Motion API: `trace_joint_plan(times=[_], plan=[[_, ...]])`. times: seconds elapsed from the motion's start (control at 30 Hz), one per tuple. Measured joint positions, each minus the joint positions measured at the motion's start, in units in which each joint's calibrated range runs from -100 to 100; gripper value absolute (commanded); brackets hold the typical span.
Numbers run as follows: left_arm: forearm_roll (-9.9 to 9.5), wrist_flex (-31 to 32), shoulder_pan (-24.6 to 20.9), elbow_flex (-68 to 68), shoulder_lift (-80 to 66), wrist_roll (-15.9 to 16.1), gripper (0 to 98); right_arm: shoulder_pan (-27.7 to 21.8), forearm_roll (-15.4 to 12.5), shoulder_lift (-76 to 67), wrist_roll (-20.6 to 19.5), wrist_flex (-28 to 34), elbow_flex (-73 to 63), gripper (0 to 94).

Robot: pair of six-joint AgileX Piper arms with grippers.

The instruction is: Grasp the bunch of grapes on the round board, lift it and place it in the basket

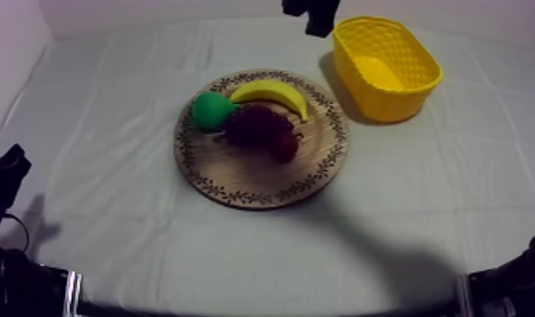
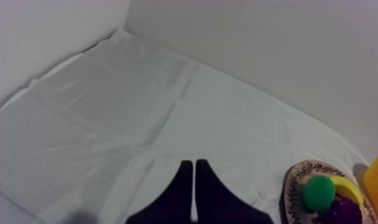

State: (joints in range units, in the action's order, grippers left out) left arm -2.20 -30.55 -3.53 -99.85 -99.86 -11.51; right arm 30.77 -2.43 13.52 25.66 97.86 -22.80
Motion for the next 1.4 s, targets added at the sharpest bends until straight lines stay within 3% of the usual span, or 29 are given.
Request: trace_joint_plan(times=[0.17,0.4,0.57,0.83,1.4], plan=[[0.0,0.0,0.0,0.0,0.0,0.0,0.1,0.62,-0.03,0.44,-1.16,-0.67,0.78,4.0],[0.0,0.0,0.0,0.0,0.0,0.0,0.1,-0.39,-1.63,0.97,-2.65,-4.17,2.39,54.8],[0.0,0.0,0.0,0.0,0.0,0.0,0.1,-0.98,-2.17,1.04,-2.31,-5.19,4.02,73.4],[0.0,0.0,0.0,0.0,0.0,0.0,0.1,-0.28,-1.59,1.52,-2.89,-7.04,5.18,83.1],[0.0,0.0,0.0,0.0,0.0,0.0,0.1,0.01,-1.24,9.08,-3.81,-12.71,9.46,85.2]])
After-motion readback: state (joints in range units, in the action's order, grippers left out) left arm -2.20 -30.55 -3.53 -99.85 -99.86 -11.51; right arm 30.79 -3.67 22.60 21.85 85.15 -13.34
